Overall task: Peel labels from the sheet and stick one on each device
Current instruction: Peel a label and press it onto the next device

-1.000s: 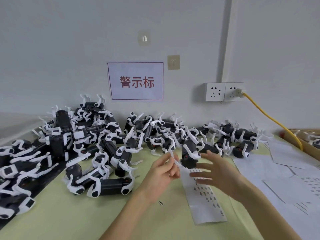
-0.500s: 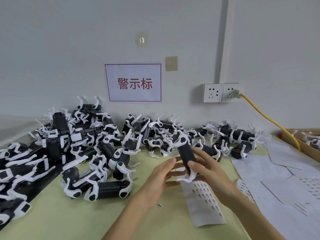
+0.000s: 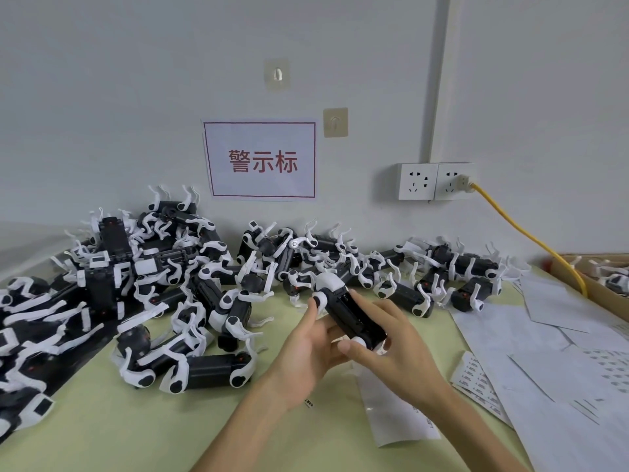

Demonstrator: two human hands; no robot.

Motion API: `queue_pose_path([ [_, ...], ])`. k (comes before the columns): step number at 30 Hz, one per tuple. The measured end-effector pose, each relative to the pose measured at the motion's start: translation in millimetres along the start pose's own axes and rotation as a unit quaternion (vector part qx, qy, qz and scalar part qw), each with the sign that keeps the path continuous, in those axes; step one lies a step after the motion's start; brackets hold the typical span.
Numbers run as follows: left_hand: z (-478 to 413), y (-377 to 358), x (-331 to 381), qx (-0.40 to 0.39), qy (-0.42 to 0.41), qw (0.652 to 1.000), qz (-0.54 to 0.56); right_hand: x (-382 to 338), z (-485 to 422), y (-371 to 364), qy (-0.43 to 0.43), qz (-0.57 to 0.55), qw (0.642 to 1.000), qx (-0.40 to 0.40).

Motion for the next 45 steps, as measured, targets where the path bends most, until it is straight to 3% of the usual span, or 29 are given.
queue_pose_path([
  [8, -0.8, -1.1, -2.4, 0.001, 0.004, 1.0, -0.004, -9.7, 4.6, -3.5, 0.045, 0.096, 0.994, 0.012],
  [12, -0.1, 0.7, -2.8, 0.009, 0.005, 0.999, -0.047, -10.6, 5.7, -13.9, 0.053, 0.063, 0.996, -0.045],
  [17, 2.5, -2.1, 2.9, 0.012, -0.009, 0.998, -0.063, -5.6, 3.2, -7.5, 0.04, 0.032, 0.998, -0.041],
  [31, 9.1, 27.9, 14.8, 0.157, -0.042, 0.986, 0.039, -4.0, 1.9, -5.4, 0.026, 0.024, 0.999, -0.011],
  [38, 7.3, 24.7, 17.9, 0.15, -0.046, 0.983, 0.091, 5.6, 3.1, -7.3, -0.025, -0.009, 1.0, -0.005],
  [45, 4.9, 18.8, 18.0, 0.108, -0.053, 0.987, 0.11, -1.1, 4.2, -8.0, -0.013, -0.033, 0.999, -0.008],
])
Point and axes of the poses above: each hand's wrist, its own z-axis away from the middle knuckle, its own y-axis out of the back of the hand, x = y × z, the point moved 10 cm from there along -z, towards the middle knuckle, and after that the axes turned 11 degrees about -y, right-handed, at the moved point
